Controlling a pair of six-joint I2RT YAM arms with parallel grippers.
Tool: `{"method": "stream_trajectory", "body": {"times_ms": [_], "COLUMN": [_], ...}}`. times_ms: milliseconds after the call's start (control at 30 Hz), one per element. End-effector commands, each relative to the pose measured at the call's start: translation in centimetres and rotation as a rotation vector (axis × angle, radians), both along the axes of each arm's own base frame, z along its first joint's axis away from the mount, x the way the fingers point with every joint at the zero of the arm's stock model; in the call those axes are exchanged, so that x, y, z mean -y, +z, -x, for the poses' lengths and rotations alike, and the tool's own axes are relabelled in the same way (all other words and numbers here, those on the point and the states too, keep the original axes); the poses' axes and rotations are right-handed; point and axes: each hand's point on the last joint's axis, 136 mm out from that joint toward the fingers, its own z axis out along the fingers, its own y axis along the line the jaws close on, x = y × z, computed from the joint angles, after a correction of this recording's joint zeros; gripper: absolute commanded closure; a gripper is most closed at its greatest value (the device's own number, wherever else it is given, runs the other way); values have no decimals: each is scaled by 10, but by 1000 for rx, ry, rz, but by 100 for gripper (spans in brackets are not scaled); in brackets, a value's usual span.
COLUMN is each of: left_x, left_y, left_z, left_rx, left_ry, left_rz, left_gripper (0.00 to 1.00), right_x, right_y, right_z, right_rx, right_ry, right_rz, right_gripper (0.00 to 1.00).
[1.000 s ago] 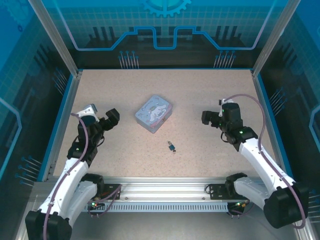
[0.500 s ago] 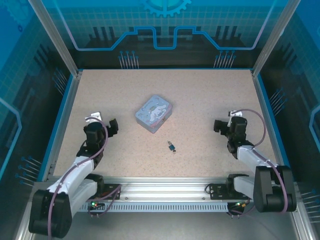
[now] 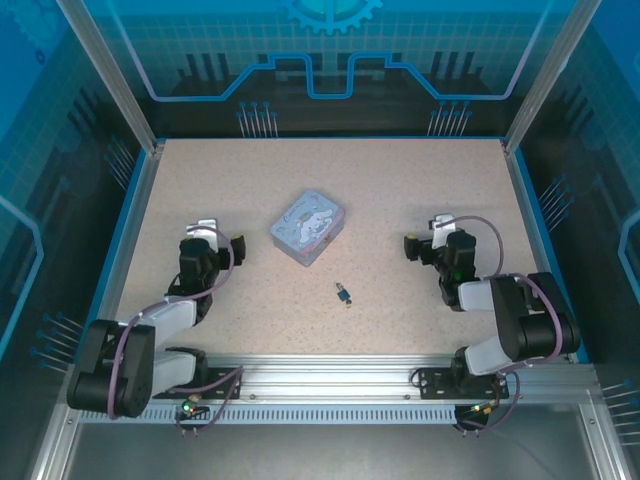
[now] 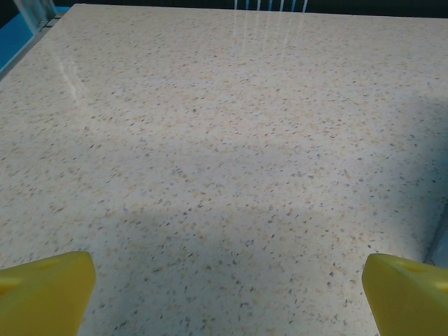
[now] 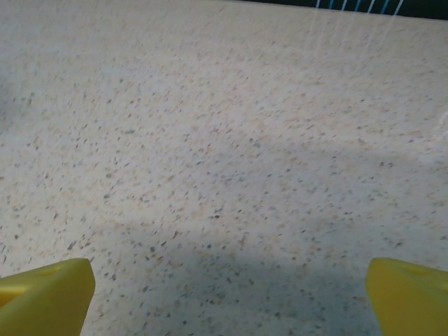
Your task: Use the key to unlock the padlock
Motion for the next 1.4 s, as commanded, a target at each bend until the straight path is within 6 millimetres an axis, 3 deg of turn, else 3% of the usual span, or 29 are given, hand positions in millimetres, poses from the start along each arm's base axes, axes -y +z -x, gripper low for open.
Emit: {"method": "stream_trajectory", "body": {"times_ms": [0,133,300,533,1367], "left_x": [11,16,19,10,7], "left_y": [26,29,5,-4,-3], "left_z": [-17,-27,-41,-56,-55], "left_rx": [114,156,189,71,80], "left_ry": [-86,-122,-151,-112,-99], "left_rz": [6,10,32,67,75], "left_gripper": [1,1,1,1,1], "right_x": [1,4,4,4,0], "right_y": [22,23,23,23,23], "right_z": [-25,-24,-24,-24,-25], "right_rx": [32,39,38,38,34], "right_ry": [14,14,14,13,16], "right_rz": [-4,-20,-20,-18,2], "right_gripper": [0,0,0,0,0]}}
